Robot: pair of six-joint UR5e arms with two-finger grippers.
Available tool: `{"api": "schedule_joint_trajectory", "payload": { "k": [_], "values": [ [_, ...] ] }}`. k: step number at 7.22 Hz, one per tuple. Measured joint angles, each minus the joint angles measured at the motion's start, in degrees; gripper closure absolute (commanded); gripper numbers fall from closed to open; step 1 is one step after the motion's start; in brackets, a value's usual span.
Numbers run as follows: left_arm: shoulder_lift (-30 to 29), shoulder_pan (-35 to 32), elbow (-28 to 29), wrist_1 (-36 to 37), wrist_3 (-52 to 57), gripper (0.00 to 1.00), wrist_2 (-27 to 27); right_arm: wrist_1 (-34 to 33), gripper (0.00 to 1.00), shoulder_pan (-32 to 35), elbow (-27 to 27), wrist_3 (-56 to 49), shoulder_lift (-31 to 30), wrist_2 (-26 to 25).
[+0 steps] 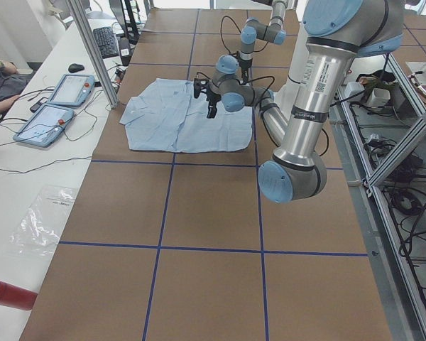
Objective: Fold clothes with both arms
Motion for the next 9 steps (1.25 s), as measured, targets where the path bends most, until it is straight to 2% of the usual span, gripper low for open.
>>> {"api": "schedule_joint_trajectory", "payload": {
  "k": [1,3,5,9],
  "values": [
    [-0.01,0.0,-0.01,-0.01,-0.06,0.01,0.02,-0.03,0.43,0.0,-0.04,0.0,-0.17,0.14],
    [-0.06,0.02,0.0,0.05,-0.14,0.01,0.2,-0.09,0.75,-0.04,-0.15,0.05,-0.3,0.21],
    [-0.03,0.07,0.03,0.04,-0.29,0.01,0.66,-0.11,1.0,-0.05,-0.16,-0.02,-0.26,0.35],
    [0.13,0.14,0.5,0.08,-0.42,0.02,0.85,-0.04,1.0,1.02,1.07,-0.47,0.12,1.96]
  ]
}}
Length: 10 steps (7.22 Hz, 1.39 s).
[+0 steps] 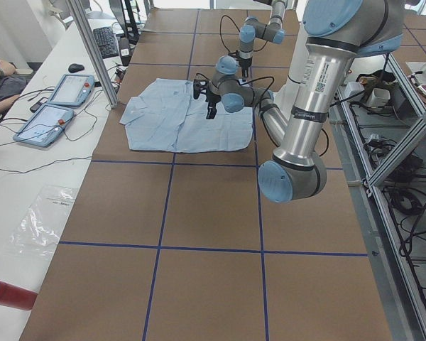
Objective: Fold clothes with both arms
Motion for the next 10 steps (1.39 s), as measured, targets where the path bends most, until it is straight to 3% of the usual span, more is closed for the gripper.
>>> {"api": "schedule_joint_trajectory", "payload": {
  "k": [3,6,10],
  "values": [
    [3.91,0.47,-0.69,-0.06,-0.16,0.02,-0.05,0.1,1.0,0.59,3.03,0.71,0.47,-0.52],
    [10.87,6.09,-1.51,-0.2,-1.78,0.03,0.1,0.2,1.0,1.83,5.11,0.95,0.73,-1.38],
    [12.72,15.53,-0.91,0.01,-7.18,0.18,2.16,0.2,1.0,3.01,7.64,1.23,0.71,-1.73]
  ]
}}
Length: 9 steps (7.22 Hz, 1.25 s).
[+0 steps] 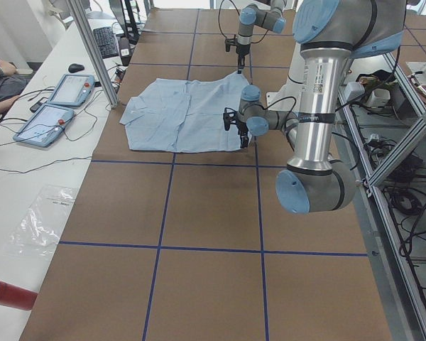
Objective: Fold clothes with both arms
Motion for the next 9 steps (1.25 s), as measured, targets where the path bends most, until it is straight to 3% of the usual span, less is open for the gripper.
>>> {"api": "schedule_joint_trajectory", "payload": {
  "k": [4,9],
  "values": [
    [1.92,0.45,0.41,0.08,-0.4,0.34,0.26,-0.1,1.0,0.78,-0.09,0.01,-0.04,0.12],
    [1.69,0.47,0.63,0.08,-0.46,0.39,0.61,-0.18,1.0,1.37,-0.34,-0.07,-0.11,0.18]
  ]
}}
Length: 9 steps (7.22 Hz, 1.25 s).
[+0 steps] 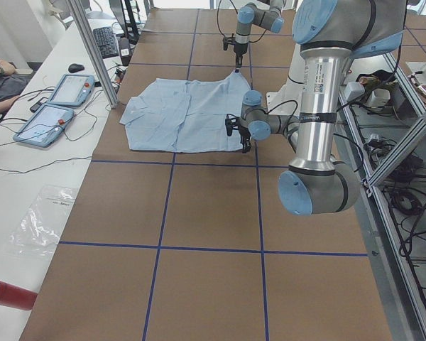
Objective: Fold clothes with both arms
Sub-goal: 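Lower both grippers and grasp the hem corners nearest the robot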
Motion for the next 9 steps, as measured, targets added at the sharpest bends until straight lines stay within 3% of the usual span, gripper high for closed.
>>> {"api": "schedule_joint_trajectory", "payload": {
  "k": [3,4,6,9],
  "values": [
    [-0.19,-0.11,0.35,0.0,0.0,0.49,0.8,-0.06,1.0,0.08,-0.14,-0.01,-0.14,0.0],
    [-0.27,-0.11,0.63,-0.02,0.0,0.58,0.86,-0.08,1.0,0.14,-0.18,-0.01,-0.18,0.0],
    [-0.44,-0.06,1.2,-0.08,0.0,0.86,0.93,-0.11,1.0,0.29,-0.21,-0.01,-0.2,0.0],
    [-0.43,-0.52,0.59,-0.04,0.0,1.0,1.02,-0.25,1.0,0.4,-0.34,-0.01,-0.18,-0.03]
  ]
}}
